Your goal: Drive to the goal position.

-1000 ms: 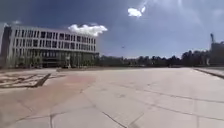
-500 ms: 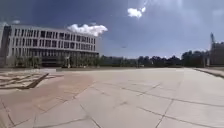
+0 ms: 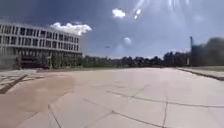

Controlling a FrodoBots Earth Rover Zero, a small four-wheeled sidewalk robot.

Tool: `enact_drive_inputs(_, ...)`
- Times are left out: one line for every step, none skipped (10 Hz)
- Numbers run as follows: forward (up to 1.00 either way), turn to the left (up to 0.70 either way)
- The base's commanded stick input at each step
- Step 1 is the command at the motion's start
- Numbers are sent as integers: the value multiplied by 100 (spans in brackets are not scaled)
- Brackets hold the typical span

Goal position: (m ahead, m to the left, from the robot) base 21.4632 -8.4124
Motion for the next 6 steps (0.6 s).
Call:
enact_drive_inputs(70,1)
enact_drive_inputs(70,1)
enact_drive_inputs(70,1)
enact_drive_inputs(70,1)
enact_drive_inputs(70,1)
enact_drive_inputs(70,1)
